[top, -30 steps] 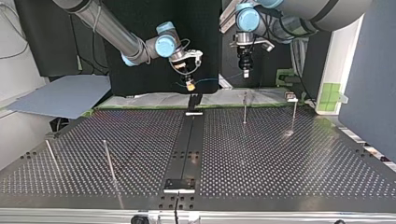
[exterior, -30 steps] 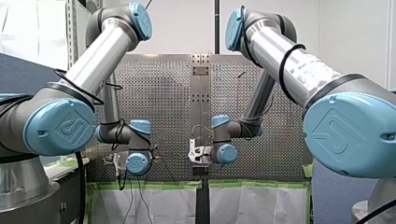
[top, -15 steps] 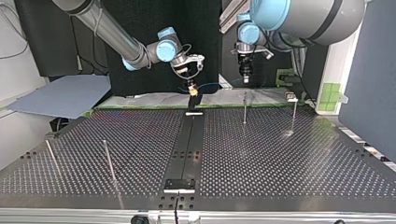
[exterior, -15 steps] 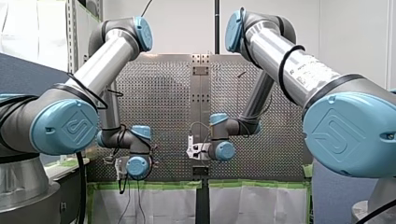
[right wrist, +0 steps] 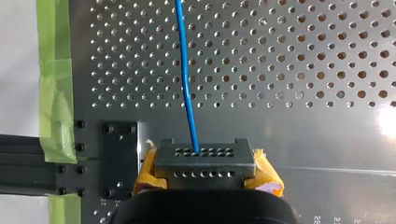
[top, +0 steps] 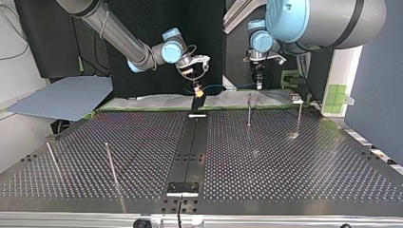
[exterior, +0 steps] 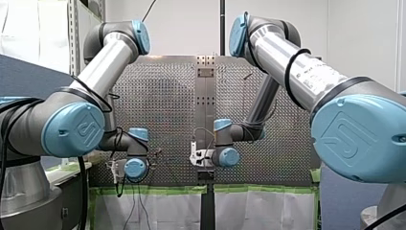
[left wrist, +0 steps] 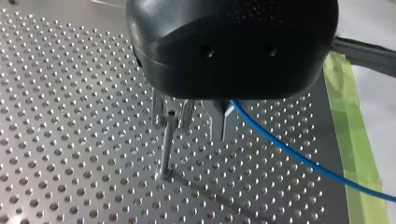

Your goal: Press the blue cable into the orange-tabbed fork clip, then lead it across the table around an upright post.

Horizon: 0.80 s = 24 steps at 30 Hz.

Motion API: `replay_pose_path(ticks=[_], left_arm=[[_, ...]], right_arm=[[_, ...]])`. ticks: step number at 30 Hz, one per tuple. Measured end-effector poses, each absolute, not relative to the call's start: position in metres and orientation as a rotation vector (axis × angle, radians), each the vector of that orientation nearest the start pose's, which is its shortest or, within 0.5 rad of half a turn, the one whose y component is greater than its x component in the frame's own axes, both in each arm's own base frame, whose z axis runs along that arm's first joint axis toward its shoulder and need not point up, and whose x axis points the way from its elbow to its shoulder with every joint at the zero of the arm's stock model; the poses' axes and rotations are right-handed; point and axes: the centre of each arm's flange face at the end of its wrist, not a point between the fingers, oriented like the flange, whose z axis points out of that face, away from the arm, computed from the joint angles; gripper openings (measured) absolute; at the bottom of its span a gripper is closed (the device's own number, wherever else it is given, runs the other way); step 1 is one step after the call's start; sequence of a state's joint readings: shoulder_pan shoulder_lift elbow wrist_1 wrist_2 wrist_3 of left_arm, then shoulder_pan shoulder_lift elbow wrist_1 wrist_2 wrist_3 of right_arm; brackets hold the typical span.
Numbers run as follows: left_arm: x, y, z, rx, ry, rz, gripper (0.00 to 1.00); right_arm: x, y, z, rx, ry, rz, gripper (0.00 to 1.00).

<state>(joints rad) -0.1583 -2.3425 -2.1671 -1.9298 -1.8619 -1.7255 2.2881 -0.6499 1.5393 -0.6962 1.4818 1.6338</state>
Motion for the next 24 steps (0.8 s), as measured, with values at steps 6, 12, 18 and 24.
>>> replay_pose_path(ticks=[6,12,18,24], left_arm=[[0.446,-0.163,-0.028,-0.225,1.7,0.027,0.0],[0.456,-0.162,-0.026,-0.223,1.702,0.03,0.0],[0.463,-0.163,-0.024,-0.22,1.699,0.028,0.0],[0.472,-0.165,-0.021,-0.218,1.696,0.024,0.0]], right_arm=[[0.548,-0.409,0.001,-2.569,1.147,-2.197,0.0],[0.549,-0.413,0.0,-2.568,1.149,-2.201,0.0],[0.551,-0.418,-0.001,-2.564,1.148,-2.207,0.0],[0.555,-0.423,0.002,-2.562,1.145,-2.215,0.0]])
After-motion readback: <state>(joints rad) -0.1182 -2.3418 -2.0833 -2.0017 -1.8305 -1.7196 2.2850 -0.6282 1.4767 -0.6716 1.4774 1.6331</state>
